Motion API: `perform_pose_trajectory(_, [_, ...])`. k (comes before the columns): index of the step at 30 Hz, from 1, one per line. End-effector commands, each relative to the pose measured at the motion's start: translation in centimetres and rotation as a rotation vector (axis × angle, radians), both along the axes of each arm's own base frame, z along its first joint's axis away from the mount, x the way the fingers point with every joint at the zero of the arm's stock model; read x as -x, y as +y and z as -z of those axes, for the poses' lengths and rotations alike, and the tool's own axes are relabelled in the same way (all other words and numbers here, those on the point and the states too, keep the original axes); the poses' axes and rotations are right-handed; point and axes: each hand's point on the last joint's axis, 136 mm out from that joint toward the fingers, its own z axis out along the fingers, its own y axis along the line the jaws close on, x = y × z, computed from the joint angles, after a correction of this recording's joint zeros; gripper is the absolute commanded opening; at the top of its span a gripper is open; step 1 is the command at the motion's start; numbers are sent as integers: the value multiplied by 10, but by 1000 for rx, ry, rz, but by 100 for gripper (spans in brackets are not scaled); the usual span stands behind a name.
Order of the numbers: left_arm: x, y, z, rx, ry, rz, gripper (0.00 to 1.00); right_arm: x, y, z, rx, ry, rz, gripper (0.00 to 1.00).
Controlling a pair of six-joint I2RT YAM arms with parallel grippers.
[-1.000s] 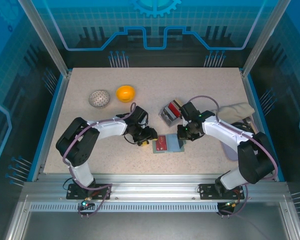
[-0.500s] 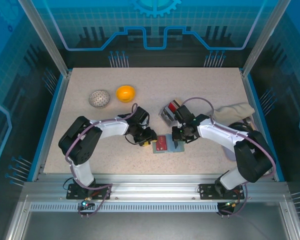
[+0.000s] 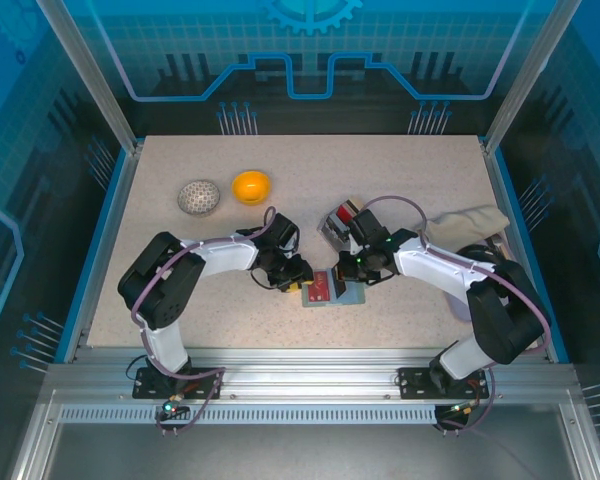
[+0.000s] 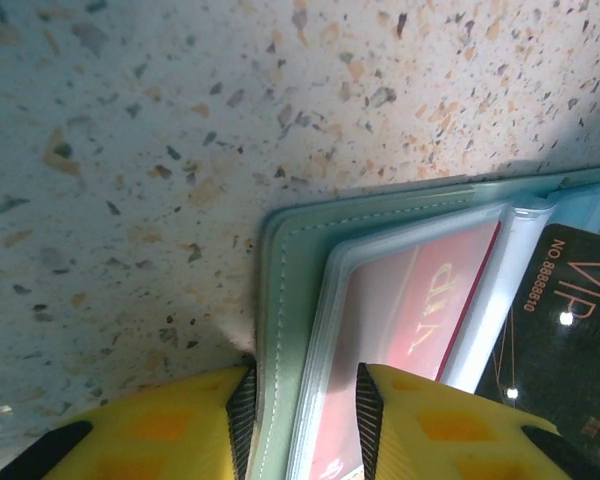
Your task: Put the credit cards into the card holder
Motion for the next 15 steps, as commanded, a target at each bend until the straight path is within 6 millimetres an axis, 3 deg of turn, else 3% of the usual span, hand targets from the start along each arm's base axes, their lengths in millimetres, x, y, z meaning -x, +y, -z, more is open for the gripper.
perform_pose_trajectory(1, [2, -14, 7, 12, -6, 36, 35, 2, 16, -11, -79, 1, -12, 1])
perform_pose_trajectory(4, [2, -14, 8, 11, -3, 35, 33, 1, 17, -11, -95, 6, -9, 1])
perform_pose_trajectory(10, [3, -11, 7, -1, -8, 31, 32, -2, -30, -32, 95, -93, 51, 2])
perform_pose_trajectory(12, [3, -11, 7, -2, -9, 31, 32, 2, -43, -27, 165, -72, 51, 2])
perform_pose_trajectory(15, [3, -11, 8, -1, -6, 31, 32, 6, -48, -16, 193, -42, 49, 1])
